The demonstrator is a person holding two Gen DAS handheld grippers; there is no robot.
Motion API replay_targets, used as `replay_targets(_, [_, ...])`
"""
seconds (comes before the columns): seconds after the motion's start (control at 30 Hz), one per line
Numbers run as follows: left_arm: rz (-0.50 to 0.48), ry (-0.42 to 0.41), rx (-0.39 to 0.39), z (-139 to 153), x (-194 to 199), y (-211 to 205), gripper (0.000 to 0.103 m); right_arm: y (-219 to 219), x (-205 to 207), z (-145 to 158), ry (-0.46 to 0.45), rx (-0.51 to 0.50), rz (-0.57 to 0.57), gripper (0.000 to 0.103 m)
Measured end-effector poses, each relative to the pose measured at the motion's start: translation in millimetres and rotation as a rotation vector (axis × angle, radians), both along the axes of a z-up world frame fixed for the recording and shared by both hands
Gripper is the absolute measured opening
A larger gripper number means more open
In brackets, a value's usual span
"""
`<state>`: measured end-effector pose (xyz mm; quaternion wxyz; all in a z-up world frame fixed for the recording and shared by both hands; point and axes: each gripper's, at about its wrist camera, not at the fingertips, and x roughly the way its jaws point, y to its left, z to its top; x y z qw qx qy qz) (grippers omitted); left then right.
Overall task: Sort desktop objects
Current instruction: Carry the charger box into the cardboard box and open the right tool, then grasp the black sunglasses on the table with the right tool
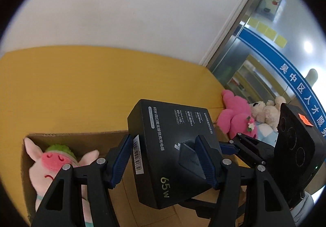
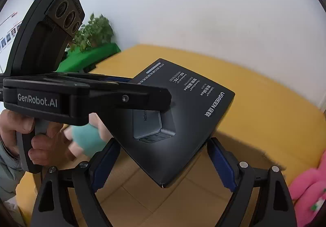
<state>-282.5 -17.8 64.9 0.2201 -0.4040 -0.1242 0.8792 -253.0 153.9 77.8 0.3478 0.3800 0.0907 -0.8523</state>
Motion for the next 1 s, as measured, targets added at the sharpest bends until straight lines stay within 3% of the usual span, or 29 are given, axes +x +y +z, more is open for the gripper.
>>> replay_targets(0.23, [0.05,-0.177,-0.079,-52,-13,0,0.062,-9,-20,-73,-0.184,0.015,0.028,0.086])
replay_targets(0.4, [0.048,-0.212,-0.144,-56,-10,9,0.061,-23,-12,-104,-0.233,0.093,0.029,0.086])
replay_targets(0.5, [0.089,-0.218,-0.103,-48,-3,-5,0.062,-20,-3,-103,-0.23,0.101,0.014,0.087])
replay_targets(0.57, [0.131,-0.181,-0.097,-33,11,-17,0.062,-14,7,-89,-0.208,0.093,-0.006,0.087])
replay_targets(0.67, [0.143,-0.047,-0.122,6,49,-28,0.062,5,37,-50,-0.137,0.067,-0.042,0.089])
replay_targets(0.73, [0.135,0.064,-0.141,36,89,-32,0.063,16,64,-27,-0.075,0.047,-0.059,0.1])
replay_targets(0.77, [0.129,0.114,-0.151,48,106,-30,0.066,21,78,-12,-0.031,0.028,-0.073,0.103])
replay_targets(0.83, [0.128,0.232,-0.183,71,155,-27,0.083,35,113,10,0.043,-0.006,-0.107,0.103])
replay_targets(0.93, [0.135,0.35,-0.234,86,217,-17,0.083,44,160,22,0.094,-0.036,-0.163,0.103])
replay_targets(1.0, [0.135,0.376,-0.243,90,238,-8,0.081,40,180,21,0.118,-0.045,-0.196,0.1])
